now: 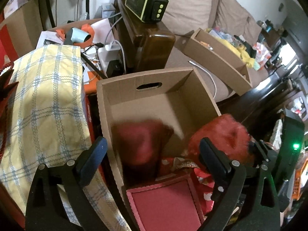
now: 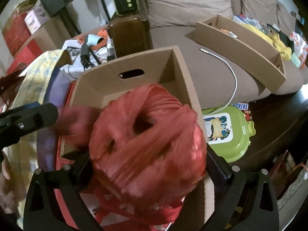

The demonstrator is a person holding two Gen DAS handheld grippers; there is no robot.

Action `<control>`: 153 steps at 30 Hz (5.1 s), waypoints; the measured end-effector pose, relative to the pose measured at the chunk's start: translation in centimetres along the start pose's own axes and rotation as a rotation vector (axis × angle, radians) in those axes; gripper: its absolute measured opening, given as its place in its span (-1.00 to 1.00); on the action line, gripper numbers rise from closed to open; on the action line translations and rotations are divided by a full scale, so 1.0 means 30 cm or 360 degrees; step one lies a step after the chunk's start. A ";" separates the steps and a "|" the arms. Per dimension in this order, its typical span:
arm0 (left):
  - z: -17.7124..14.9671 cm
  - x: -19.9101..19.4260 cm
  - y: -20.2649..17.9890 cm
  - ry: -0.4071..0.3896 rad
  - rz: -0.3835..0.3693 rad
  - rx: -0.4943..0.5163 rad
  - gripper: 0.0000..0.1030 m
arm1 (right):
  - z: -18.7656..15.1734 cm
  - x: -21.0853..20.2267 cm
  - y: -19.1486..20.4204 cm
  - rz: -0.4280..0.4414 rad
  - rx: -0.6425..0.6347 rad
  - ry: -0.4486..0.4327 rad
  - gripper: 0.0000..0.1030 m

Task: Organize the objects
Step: 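Open both tools to drop the dark red bag and raffia ball into the box, then lift both tools out of the cardboard box and turn back toward the table, then move the left tool over the long red tea packet on the table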

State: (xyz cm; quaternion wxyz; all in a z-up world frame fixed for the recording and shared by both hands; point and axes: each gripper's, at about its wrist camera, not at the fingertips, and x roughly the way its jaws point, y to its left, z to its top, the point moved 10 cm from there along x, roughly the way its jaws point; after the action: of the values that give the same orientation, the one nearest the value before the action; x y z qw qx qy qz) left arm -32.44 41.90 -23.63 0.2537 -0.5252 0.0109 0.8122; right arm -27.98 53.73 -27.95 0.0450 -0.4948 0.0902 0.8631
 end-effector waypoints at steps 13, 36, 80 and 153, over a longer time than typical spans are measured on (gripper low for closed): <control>0.002 -0.001 0.003 -0.0006 -0.0013 -0.0003 0.87 | 0.061 -0.088 -0.013 0.0051 0.0084 -0.0143 0.97; -0.049 -0.237 -0.137 -0.0175 0.0000 0.0153 0.88 | -0.195 -0.355 -0.111 -0.0032 0.0237 -0.0296 0.96; -0.505 -0.836 1.233 -0.0359 0.0991 -0.0203 0.83 | -0.065 -0.649 0.310 0.0381 0.0133 -0.0571 0.99; -0.449 -0.702 1.201 -0.0026 0.0891 -0.0290 -1.00 | -0.138 -0.431 0.313 0.0295 0.0241 -0.0409 0.99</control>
State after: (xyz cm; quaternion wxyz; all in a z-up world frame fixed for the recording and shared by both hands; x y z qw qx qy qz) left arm -29.55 -1.76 -20.54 -0.0283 -0.5159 0.0804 0.8524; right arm -19.50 43.84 -17.78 0.0133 -0.3651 0.1937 0.9105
